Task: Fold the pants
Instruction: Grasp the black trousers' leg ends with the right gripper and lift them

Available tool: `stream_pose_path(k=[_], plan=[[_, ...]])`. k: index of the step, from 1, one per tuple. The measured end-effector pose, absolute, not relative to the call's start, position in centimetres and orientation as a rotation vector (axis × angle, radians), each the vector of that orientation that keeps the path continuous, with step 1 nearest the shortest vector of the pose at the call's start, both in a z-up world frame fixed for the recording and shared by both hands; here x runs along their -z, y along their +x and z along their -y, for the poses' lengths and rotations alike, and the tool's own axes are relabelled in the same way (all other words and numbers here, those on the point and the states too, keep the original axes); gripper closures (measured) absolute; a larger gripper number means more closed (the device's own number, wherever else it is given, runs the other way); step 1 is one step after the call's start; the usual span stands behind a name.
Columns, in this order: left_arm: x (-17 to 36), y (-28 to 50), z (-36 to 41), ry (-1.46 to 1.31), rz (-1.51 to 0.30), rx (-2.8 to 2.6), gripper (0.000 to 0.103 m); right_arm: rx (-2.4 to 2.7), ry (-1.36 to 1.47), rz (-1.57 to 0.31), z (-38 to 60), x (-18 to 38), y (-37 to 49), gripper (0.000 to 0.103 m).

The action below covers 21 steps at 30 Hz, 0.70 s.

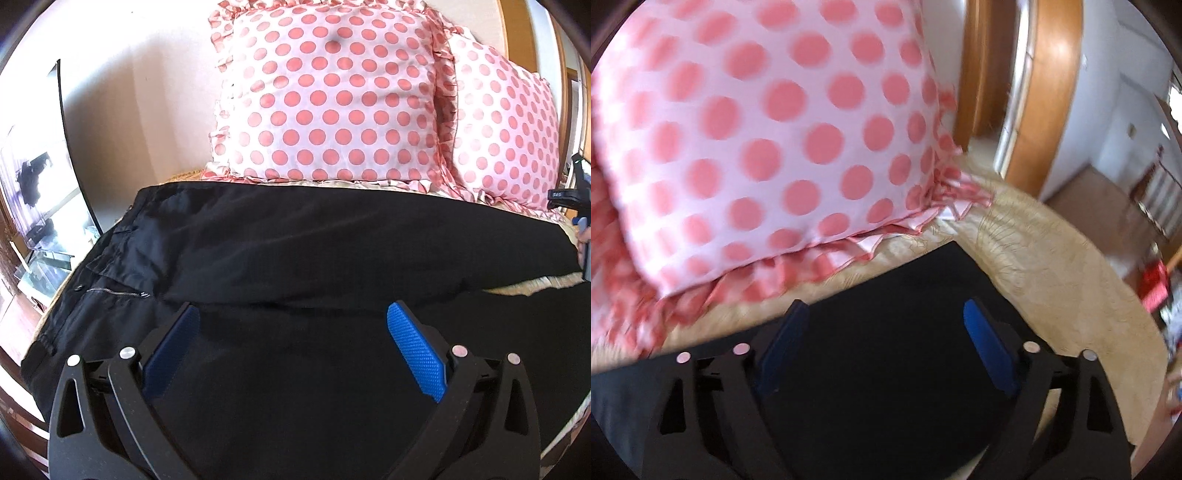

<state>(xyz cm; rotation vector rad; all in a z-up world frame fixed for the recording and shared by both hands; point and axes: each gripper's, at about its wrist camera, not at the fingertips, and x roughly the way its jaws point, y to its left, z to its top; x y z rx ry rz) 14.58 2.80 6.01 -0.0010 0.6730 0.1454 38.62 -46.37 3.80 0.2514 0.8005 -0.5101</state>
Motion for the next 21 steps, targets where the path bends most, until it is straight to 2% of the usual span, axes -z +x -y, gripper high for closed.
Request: stream_pose_path(k=[2, 6, 13, 15, 17, 21], plan=[[-5.6, 15.2, -3.0, -0.009, -0.681, -0.148, 0.002, 0.534, 0.291, -0.841, 46.9, -2.5, 40.7, 0.025], [-4.8, 16.0, -3.2, -0.013, -0.699, -0.150, 0.002, 0.613, 0.308, -0.887, 47.5, -0.7, 43.3, 0.032], [-3.8, 16.7, -3.5, -0.018, -0.725, -0.148, 0.002, 0.688, 0.279, -0.911, 47.3, 0.6, 44.9, 0.034], [-3.8, 16.8, -3.4, -0.017, -0.727, -0.147, 0.002, 0.683, 0.253, -0.905, 46.7, 0.5, 44.9, 0.043], [-3.7, 16.9, -3.4, -0.014, -0.729, -0.145, 0.002, 0.662, 0.261, -0.895, 46.4, 0.5, 44.7, 0.061], [-3.7, 16.6, -3.4, -0.014, -0.731, -0.144, 0.002, 0.633, 0.317, -0.880, 45.8, -0.1, 43.0, 0.084]])
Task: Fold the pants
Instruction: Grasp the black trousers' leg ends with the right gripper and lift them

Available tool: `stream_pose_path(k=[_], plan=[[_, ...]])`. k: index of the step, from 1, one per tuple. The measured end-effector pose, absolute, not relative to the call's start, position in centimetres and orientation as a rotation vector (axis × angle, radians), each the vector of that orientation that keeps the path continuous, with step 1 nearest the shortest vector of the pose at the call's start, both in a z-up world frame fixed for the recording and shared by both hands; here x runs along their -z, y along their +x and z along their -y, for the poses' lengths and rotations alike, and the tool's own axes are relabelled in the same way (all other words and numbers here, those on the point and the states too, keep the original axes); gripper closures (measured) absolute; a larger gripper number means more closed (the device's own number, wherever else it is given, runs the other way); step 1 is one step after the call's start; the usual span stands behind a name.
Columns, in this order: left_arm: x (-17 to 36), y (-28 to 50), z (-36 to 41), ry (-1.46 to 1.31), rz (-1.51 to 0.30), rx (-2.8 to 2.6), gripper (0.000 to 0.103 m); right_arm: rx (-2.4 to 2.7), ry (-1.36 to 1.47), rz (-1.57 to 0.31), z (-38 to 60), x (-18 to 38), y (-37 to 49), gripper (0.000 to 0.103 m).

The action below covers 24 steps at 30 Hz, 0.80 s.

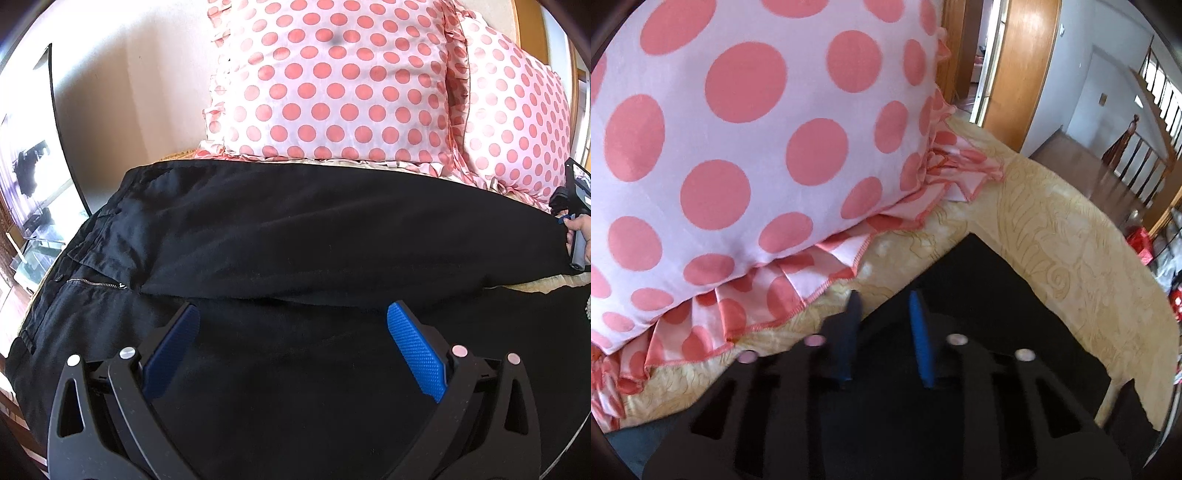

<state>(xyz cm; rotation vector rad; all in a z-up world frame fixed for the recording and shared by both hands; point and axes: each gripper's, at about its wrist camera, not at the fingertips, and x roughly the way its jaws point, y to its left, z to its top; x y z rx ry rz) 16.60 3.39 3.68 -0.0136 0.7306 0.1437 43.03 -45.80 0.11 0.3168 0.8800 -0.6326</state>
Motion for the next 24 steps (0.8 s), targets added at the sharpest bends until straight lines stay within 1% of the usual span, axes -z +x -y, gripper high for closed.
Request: stream_pose_path(k=[1, 2, 5, 10, 17, 21, 24], plan=[[-3.7, 16.5, -3.4, -0.016, -0.731, -0.144, 0.002, 0.632, 0.333, -0.873, 45.9, -0.2, 42.5, 0.090], [-3.7, 16.4, -3.5, -0.018, -0.731, -0.144, 0.002, 0.622, 0.365, -0.863, 46.2, -0.3, 42.2, 0.094], [-4.0, 15.9, -3.7, -0.021, -0.723, -0.146, 0.002, 0.589, 0.445, -0.836, 46.8, -0.6, 40.7, 0.100], [-4.7, 14.6, -3.7, -0.022, -0.699, -0.146, 0.002, 0.515, 0.491, -0.732, 46.4, -2.2, 36.4, 0.101], [-5.7, 12.6, -3.5, -0.033, -0.668, -0.135, 0.002, 0.391, 0.534, -0.583, 46.1, -4.6, 27.8, 0.101], [-6.1, 11.7, -3.2, -0.034, -0.651, -0.126, 0.002, 0.329, 0.576, -0.540, 45.5, -3.9, 21.4, 0.101], [-6.4, 11.2, -3.1, -0.030, -0.641, -0.126, 0.002, 0.294, 0.647, -0.554, 45.6, -1.8, 17.3, 0.101]])
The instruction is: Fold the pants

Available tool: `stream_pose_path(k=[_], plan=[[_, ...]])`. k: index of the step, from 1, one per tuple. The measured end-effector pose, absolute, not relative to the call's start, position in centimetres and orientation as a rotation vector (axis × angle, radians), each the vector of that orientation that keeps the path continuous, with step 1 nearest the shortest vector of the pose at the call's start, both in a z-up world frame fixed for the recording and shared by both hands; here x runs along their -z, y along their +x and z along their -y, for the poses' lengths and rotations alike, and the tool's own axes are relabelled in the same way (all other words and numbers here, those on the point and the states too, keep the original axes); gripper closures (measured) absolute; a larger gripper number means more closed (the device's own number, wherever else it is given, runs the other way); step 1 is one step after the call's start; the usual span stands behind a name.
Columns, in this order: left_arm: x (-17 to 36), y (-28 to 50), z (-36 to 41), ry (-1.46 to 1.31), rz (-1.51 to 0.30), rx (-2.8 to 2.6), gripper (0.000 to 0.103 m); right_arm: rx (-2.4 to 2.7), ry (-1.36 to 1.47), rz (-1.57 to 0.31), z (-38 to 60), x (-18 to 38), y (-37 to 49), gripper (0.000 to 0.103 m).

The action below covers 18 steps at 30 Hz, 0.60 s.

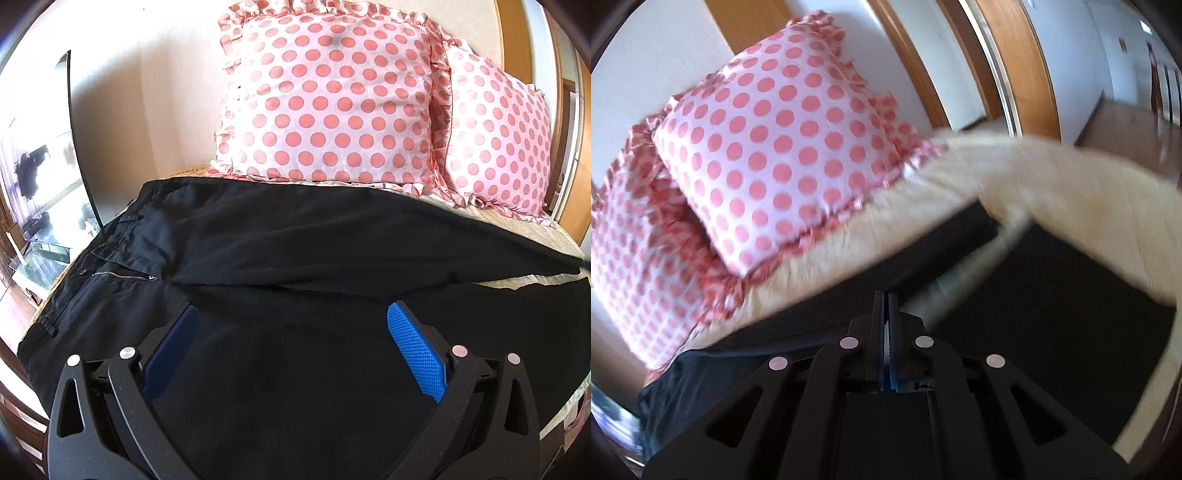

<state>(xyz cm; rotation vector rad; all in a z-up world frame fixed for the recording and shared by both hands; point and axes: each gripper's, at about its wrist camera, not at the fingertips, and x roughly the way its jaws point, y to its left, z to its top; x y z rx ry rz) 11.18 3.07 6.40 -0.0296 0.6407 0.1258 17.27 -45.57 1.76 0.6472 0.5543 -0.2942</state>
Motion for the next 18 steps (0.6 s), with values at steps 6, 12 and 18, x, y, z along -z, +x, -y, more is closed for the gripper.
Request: stream_pose_path(k=[6, 12, 18], plan=[[-6.7, 10.9, -3.3, -0.049, -0.638, -0.125, 0.002, 0.263, 0.740, -0.586, 46.6, 1.0, 15.0, 0.101], [-6.8, 10.6, -3.6, -0.045, -0.633, -0.142, 0.002, 0.217, 0.892, -0.591, 48.3, 2.1, 14.8, 0.071], [-6.7, 10.8, -3.9, -0.060, -0.643, -0.146, 0.002, 0.223, 0.965, -0.551, 49.5, 2.4, 14.8, 0.065]])
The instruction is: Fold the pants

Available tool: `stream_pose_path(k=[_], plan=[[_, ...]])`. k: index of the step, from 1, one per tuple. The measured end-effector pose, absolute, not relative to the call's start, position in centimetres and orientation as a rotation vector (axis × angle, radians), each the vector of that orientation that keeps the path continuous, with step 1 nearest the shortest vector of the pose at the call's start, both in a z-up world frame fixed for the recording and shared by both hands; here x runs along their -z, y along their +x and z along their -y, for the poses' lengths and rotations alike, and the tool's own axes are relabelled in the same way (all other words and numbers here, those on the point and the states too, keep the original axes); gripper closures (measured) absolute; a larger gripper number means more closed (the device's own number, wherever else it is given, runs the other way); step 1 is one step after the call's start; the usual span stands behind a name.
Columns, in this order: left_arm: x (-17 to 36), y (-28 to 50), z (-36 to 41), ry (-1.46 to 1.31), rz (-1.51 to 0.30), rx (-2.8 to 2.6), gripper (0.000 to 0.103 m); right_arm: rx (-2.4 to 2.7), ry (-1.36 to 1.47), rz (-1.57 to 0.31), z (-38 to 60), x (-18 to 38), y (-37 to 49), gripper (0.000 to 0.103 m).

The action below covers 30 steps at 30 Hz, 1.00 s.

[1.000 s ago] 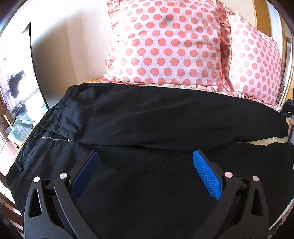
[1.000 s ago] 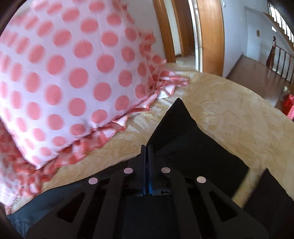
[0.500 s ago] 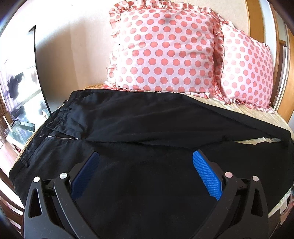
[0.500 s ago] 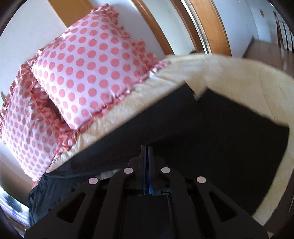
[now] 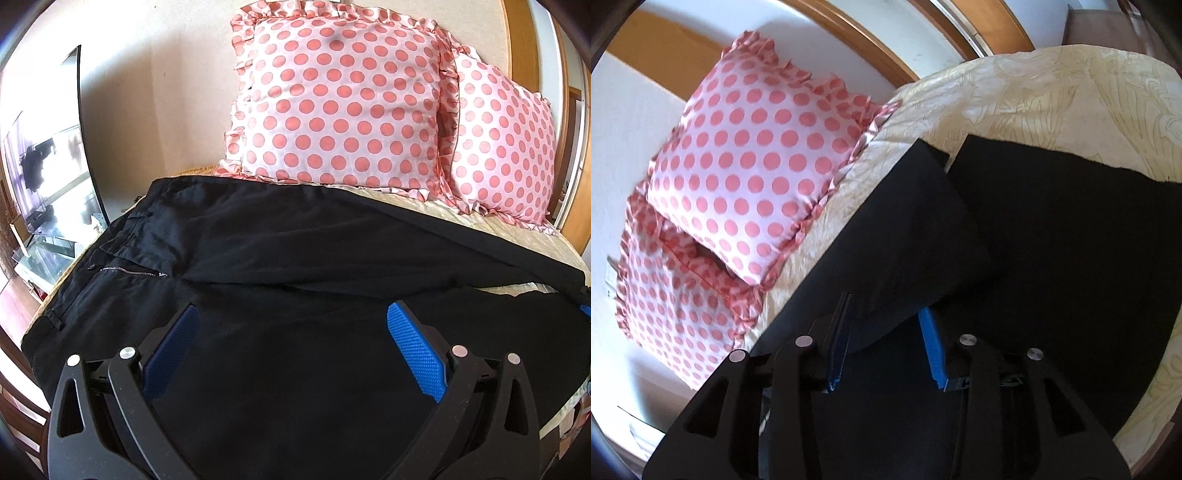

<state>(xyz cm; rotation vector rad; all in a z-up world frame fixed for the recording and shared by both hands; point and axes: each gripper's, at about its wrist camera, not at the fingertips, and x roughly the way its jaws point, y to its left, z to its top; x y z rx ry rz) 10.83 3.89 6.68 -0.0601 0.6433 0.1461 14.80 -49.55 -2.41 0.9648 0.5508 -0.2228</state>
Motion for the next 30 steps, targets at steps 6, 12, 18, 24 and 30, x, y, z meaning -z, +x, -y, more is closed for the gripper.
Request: stream_pose_path(k=[6, 12, 18, 24, 30], plan=[[-6.3, 11.2, -4.3, -0.094, -0.678, -0.142, 0.002, 0.266, 0.946, -0.571, 50.1, 2.7, 16.2, 0.098], [-6.7, 11.5, -6.0, -0.141, -0.675, -0.188, 0.002, 0.280, 0.841, -0.450, 49.3, 0.2, 13.3, 0.101], [-9.0, 12.5, -8.6, -0.095, -0.566, -0.228, 0.002, 0.335, 0.824, -0.458, 49.6, 1.2, 9.6, 0.101], [-10.8, 20.3, -12.3, -0.142, -0.666, -0.259, 0.002, 0.324, 0.819, -0.487, 49.6, 2.4, 9.4, 0.101], [-9.9, 30.9, -14.5, -0.211, -0.804, -0.265, 0.002, 0.319, 0.761, -0.495, 49.3, 2.1, 9.4, 0.101]])
